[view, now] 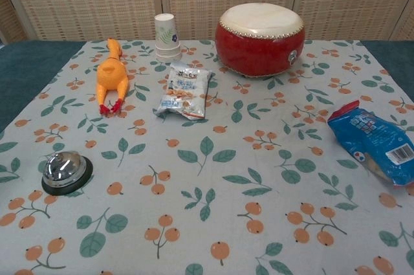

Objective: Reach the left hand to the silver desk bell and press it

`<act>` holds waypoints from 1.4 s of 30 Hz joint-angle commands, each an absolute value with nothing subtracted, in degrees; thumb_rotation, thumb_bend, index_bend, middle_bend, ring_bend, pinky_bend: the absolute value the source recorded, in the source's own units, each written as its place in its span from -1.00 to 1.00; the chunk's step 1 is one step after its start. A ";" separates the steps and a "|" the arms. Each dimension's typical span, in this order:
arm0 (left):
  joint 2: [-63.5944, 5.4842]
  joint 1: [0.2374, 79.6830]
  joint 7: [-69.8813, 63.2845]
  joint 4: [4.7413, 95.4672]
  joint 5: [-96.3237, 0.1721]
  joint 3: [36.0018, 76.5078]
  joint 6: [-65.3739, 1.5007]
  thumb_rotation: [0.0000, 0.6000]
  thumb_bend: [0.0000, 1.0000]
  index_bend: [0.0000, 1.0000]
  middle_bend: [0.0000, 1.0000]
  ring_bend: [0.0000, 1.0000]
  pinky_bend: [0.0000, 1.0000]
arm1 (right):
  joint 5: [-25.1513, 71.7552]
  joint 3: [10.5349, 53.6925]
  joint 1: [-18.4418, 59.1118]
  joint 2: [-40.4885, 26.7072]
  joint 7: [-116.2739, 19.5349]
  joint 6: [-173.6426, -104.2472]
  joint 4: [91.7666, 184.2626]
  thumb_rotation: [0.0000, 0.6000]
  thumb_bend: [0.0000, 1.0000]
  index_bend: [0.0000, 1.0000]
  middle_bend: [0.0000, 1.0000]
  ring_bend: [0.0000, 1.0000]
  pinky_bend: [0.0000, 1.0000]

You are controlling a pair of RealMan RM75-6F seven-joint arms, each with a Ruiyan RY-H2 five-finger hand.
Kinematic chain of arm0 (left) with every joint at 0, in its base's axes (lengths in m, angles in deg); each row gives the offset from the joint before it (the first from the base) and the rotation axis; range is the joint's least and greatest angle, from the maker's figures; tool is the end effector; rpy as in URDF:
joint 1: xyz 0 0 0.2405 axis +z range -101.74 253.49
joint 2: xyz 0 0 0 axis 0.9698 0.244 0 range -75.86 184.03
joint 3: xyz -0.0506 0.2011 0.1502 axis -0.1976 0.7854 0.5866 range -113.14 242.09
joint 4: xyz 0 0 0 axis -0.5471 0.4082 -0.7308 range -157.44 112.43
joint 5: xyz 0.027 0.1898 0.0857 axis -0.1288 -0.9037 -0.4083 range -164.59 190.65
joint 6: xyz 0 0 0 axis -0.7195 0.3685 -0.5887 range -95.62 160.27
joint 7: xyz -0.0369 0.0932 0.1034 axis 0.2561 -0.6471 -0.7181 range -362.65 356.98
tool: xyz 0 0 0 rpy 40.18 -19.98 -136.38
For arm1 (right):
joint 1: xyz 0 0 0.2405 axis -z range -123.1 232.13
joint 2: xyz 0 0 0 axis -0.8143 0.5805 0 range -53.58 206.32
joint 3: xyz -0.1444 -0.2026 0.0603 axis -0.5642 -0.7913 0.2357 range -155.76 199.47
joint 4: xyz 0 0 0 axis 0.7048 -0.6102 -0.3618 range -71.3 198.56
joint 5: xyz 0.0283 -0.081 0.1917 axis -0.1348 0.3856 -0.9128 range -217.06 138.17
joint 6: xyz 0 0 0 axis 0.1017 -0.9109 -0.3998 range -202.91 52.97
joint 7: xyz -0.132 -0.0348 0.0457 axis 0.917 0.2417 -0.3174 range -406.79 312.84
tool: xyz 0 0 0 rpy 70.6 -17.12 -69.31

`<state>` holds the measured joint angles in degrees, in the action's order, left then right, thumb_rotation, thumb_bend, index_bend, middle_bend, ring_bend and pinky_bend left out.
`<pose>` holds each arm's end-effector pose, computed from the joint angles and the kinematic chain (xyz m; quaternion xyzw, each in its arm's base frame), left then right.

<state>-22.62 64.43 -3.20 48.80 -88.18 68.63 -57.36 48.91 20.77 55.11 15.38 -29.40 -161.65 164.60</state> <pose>-0.3077 0.1905 0.0964 -0.7235 -0.2548 -0.4068 0.4961 -0.2981 -0.1365 0.1559 0.6374 -0.3536 0.2926 0.6189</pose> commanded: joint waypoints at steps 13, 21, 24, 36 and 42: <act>-23.45 63.59 -1.78 48.09 -87.93 68.26 -56.36 1.00 1.00 -0.99 -0.96 -0.97 -0.46 | 46.91 22.28 53.26 15.56 -29.74 -158.93 165.07 1.00 -0.12 -0.84 -0.96 -1.00 -0.70; -24.82 61.76 -0.04 48.81 -87.96 68.45 -53.43 1.00 1.00 -1.00 -1.00 -1.00 -0.66 | 49.15 22.18 54.27 15.62 -31.54 -161.89 164.25 1.00 -0.12 -0.85 -0.97 -1.00 -0.70; -25.81 60.44 0.29 49.69 -88.25 68.80 -51.06 1.00 1.00 -1.00 -1.00 -1.00 -0.71 | 48.99 22.54 54.16 15.92 -32.31 -161.99 164.27 1.00 -0.12 -0.85 -0.96 -1.00 -0.70; -36.17 58.55 -1.03 43.90 -87.14 69.24 -45.98 1.00 1.00 -1.00 -1.00 -1.00 -0.77 | 47.74 22.66 53.36 16.18 -32.43 -159.88 164.51 1.00 -0.12 -0.85 -0.96 -1.00 -0.70; -41.65 59.07 2.27 36.80 -88.88 70.38 -48.75 1.00 1.00 -1.00 -1.00 -1.00 -0.77 | 48.39 22.40 53.73 16.25 -32.88 -160.56 164.44 1.00 -0.12 -0.85 -0.96 -1.00 -0.70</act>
